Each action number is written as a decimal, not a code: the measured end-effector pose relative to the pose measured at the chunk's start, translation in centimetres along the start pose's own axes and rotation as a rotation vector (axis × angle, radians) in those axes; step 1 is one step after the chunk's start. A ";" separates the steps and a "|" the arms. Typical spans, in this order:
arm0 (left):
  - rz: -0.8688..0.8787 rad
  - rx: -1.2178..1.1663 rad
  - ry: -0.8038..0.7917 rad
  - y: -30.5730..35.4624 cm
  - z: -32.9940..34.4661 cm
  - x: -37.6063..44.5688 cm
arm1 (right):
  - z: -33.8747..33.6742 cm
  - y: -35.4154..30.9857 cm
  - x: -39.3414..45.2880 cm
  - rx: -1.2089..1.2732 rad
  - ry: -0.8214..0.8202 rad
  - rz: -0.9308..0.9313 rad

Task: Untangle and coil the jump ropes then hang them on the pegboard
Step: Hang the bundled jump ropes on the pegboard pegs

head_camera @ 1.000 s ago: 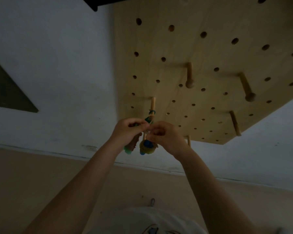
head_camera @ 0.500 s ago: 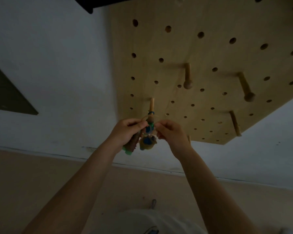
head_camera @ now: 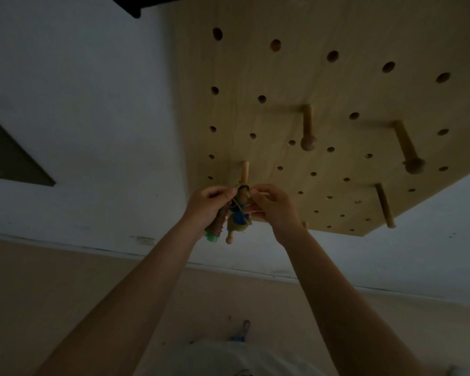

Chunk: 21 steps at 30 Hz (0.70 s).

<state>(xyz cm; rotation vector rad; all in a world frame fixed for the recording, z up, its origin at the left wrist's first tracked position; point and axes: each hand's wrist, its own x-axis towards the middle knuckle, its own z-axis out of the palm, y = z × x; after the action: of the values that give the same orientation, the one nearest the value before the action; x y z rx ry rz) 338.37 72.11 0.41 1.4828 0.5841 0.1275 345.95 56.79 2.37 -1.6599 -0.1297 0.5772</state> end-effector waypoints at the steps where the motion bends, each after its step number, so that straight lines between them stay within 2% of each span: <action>1: 0.005 0.001 -0.003 -0.1 0.0 0.1 | 0.3 0.0 0.1 0.008 -0.001 0.001; 6: -0.005 -0.046 -0.021 -0.3 0.3 0.3 | 0.8 0.1 0.4 0.082 0.035 0.012; 17: 0.075 -0.033 0.051 1.1 1.0 2.4 | 1.2 -1.0 2.9 -0.016 0.104 -0.115; 21: 0.088 -0.062 0.005 1.6 0.5 2.3 | 1.0 -1.3 3.2 -0.067 0.091 -0.123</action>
<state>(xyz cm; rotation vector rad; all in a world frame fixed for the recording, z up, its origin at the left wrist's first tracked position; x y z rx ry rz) 340.97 72.78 1.26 1.4484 0.5148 0.2161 348.60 59.27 2.63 -1.7272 -0.1850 0.4074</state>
